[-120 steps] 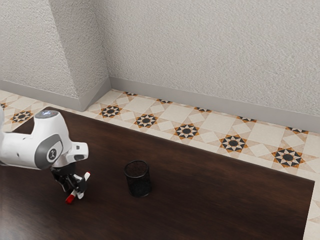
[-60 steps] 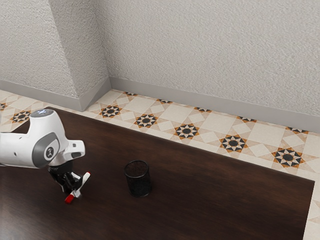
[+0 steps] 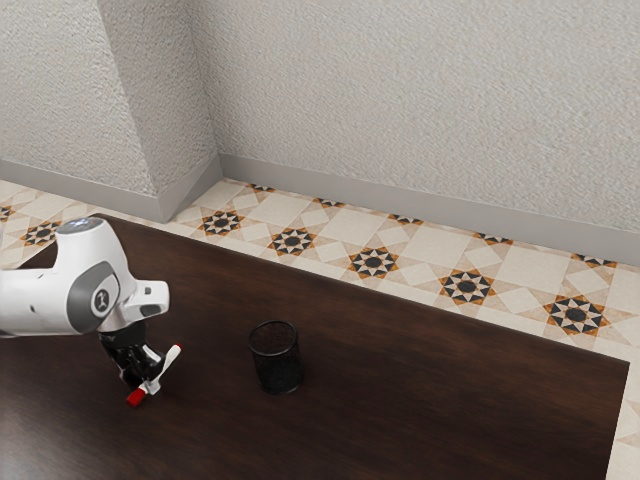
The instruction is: Put the marker into the pen holder.
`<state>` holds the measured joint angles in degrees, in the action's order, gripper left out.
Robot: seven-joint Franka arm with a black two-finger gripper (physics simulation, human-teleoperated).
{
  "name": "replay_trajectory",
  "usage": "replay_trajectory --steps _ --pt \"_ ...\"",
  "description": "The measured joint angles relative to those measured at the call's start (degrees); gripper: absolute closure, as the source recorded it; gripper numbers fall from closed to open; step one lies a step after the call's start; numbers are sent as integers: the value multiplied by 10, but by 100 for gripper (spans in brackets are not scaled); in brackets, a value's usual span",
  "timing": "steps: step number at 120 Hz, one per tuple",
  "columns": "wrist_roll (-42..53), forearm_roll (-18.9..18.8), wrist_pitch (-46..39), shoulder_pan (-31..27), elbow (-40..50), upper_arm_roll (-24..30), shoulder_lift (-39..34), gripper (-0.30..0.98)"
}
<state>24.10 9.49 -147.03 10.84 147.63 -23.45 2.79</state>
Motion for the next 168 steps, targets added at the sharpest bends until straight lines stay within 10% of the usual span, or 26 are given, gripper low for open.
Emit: replay_trajectory --steps 13,24,34,74,115,135,168 --pt "28 7 5 -4 -1 2 -3 13" --pt "33 -15 5 18 -3 -1 -6 59" --pt "15 -47 1 47 -3 -7 -6 73" --pt "-58 -114 59 51 -83 -16 -29 79" --pt "-120 -182 406 -78 -421 119 5 79" --pt "-139 -188 587 113 -561 139 107 79" --pt "-154 -206 764 154 -700 150 247 78"
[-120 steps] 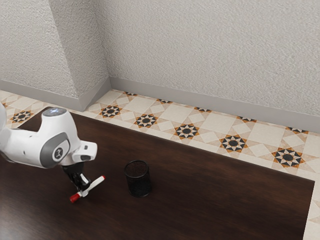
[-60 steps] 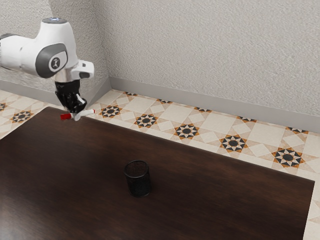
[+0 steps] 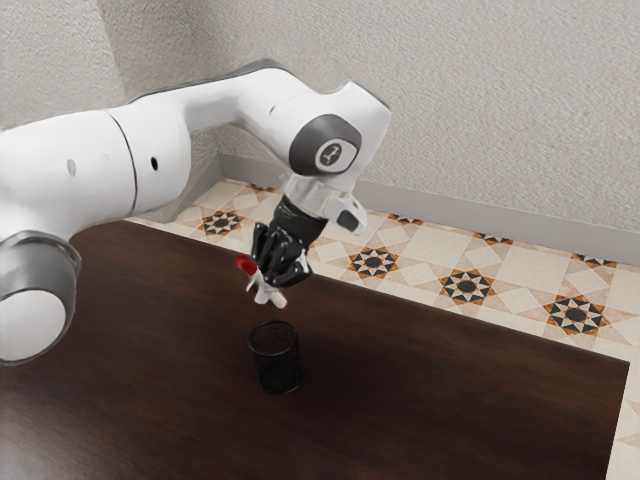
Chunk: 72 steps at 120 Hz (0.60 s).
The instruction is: Put the marker into the pen holder.
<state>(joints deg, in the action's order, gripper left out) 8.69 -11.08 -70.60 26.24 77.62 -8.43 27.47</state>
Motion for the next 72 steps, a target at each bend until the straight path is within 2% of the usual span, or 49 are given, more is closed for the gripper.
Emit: replay_trajectory --steps 30,72 --pt "-4 -3 48 0 -35 3 66 78" --pt "0 -10 75 -1 -27 1 63 76"
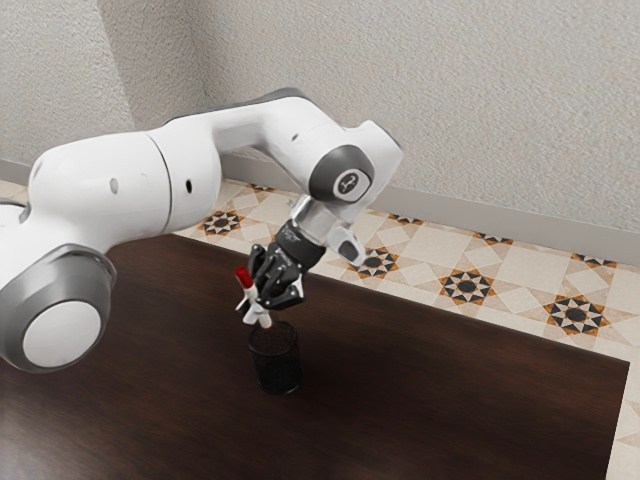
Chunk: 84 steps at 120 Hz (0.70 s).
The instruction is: Put the marker into the pen holder.
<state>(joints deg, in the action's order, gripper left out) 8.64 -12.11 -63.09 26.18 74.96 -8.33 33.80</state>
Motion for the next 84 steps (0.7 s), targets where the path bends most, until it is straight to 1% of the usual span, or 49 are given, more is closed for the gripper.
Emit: replay_trajectory --steps 16,41,84 --pt "3 -1 17 0 10 0 2 76" --pt "11 2 26 2 8 1 28 75" --pt "22 3 4 -1 5 3 53 75"
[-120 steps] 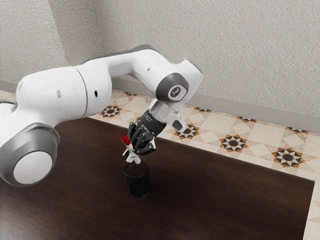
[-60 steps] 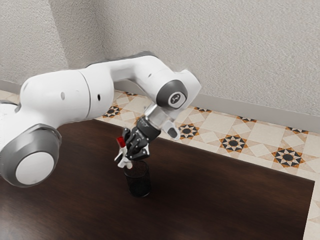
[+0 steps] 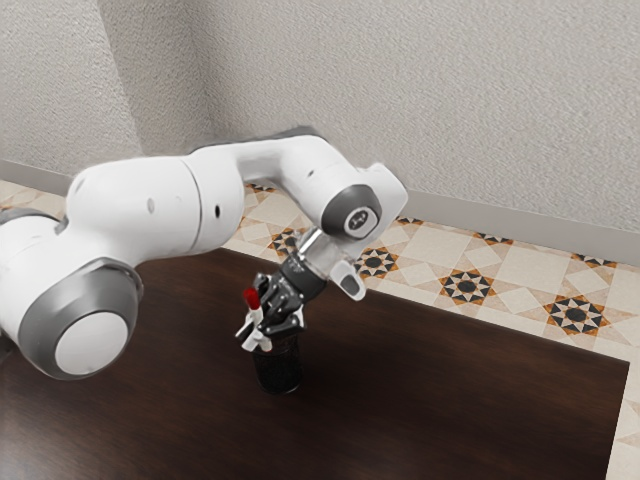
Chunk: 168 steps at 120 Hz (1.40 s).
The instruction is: Put the marker into the pen holder.
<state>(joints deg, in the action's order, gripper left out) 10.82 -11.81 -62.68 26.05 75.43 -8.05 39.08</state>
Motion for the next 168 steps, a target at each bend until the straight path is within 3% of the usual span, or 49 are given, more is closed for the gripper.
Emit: replay_trajectory --steps 92,120,128,140,155,168 --pt "11 -3 -52 -22 -19 -1 29 74" --pt "9 6 -57 -26 -18 -1 25 29" --pt "8 11 -58 -23 -17 -1 -19 22" --pt "8 28 -87 -27 21 -4 -157 15" --pt "7 42 -173 -59 120 -7 -309 9" --pt "7 47 -243 -88 175 -5 -386 6"
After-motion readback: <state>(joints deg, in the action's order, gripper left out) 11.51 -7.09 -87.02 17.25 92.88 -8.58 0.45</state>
